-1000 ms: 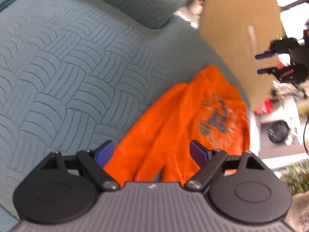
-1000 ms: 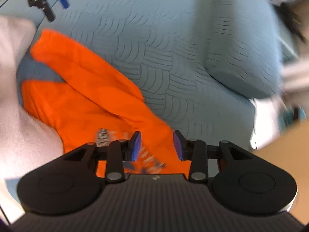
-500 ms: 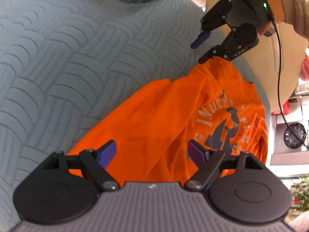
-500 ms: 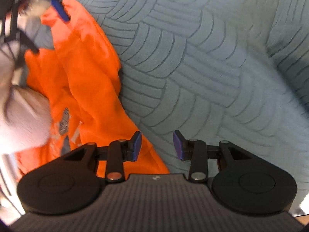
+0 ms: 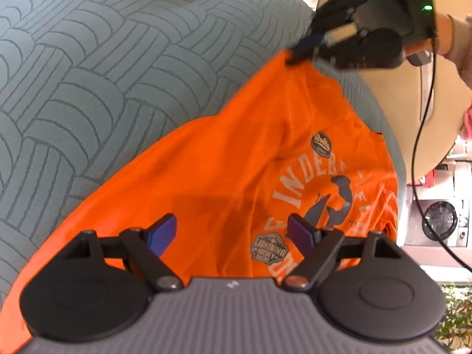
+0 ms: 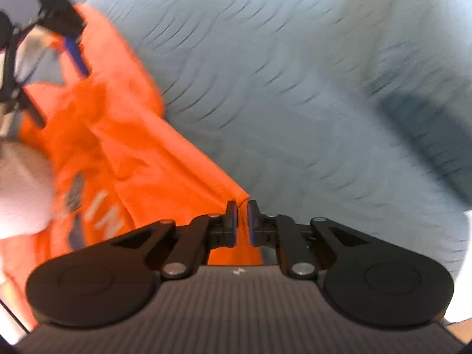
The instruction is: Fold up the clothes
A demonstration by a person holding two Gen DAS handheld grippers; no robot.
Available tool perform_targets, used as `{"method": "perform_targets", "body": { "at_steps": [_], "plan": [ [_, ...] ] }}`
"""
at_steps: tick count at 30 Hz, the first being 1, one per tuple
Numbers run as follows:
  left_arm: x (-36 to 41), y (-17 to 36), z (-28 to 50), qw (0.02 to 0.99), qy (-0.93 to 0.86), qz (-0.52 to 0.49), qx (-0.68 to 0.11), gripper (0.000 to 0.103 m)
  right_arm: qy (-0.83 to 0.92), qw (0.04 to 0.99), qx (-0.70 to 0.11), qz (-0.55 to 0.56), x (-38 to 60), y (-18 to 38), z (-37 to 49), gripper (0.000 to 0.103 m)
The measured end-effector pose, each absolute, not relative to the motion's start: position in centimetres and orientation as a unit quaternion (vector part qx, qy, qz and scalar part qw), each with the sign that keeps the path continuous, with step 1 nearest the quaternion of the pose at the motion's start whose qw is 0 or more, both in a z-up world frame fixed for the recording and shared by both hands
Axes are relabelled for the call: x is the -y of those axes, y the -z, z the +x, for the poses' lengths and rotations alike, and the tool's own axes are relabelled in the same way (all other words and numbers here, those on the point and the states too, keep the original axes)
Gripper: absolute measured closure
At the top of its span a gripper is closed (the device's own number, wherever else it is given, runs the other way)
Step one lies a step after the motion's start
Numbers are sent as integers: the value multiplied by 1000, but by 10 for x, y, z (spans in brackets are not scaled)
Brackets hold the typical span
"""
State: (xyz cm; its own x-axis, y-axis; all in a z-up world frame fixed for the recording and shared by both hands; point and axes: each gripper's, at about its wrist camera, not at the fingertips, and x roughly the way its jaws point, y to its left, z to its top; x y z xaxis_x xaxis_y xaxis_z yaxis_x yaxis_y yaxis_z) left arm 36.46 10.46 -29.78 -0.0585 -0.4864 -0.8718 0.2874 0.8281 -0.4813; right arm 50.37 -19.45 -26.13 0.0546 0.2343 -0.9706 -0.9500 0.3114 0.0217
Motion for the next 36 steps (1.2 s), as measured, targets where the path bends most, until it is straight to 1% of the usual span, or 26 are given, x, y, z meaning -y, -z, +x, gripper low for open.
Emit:
{"method": "perform_targets", "body": {
  "at_steps": [3, 4, 5, 7, 10, 13, 14, 16, 17, 18, 19, 22, 25, 27, 29, 32, 34, 36],
  "plan": [
    [-107, 295, 365, 703, 259, -57, -660, 19, -424, 665, -464, -403, 199, 263, 503, 93],
    [-108, 293, 365, 710, 251, -50, -656, 19, -407, 674, -456, -414, 199, 268, 502, 95],
    [-109, 292, 364, 716, 241, -35, -654, 19, -365, 694, -442, -436, 199, 276, 503, 100],
    [-110, 292, 359, 726, 222, 7, -651, 18, -274, 727, -425, -464, 202, 293, 511, 99],
    [-119, 298, 347, 715, 206, 52, -666, 20, -261, 735, -460, -424, 214, 299, 519, 98],
    [-136, 291, 330, 720, 201, 66, -661, 19, -265, 747, -442, -421, 210, 288, 501, 95],
    [-144, 286, 321, 725, 198, 66, -656, 19, -275, 769, -418, -399, 205, 272, 484, 90],
    [-159, 276, 305, 732, 191, 67, -651, 17, -292, 797, -385, -363, 196, 253, 455, 65],
    [-165, 272, 296, 736, 184, 75, -648, 16, -311, 812, -366, -331, 188, 239, 428, 57],
    [-172, 268, 286, 739, 177, 83, -644, 16, -327, 824, -350, -305, 182, 228, 406, 38],
    [-180, 264, 276, 743, 167, 92, -641, 16, -333, 825, -347, -297, 177, 228, 395, 27],
    [-212, 264, 241, 758, 99, 123, -633, 16, -369, 817, -344, -280, 143, 234, 334, 26],
    [-251, 268, 209, 765, 9, 142, -628, 16, -387, 806, -351, -278, 118, 249, 303, 26],
    [-266, 271, 200, 762, -8, 122, -636, 17, -398, 795, -367, -272, 103, 257, 286, 27],
    [-273, 273, 195, 758, -6, 97, -645, 21, -407, 788, -385, -256, 87, 259, 276, 27],
    [-268, 270, 186, 768, 19, 97, -632, 21, -412, 787, -391, -242, 70, 255, 267, 27],
    [-267, 278, 184, 757, 42, 66, -649, 21, -417, 778, -387, -265, 61, 260, 264, 27],
    [-270, 285, 184, 747, 48, 35, -662, 26, -423, 770, -385, -284, 54, 266, 264, 27]
  ]
}}
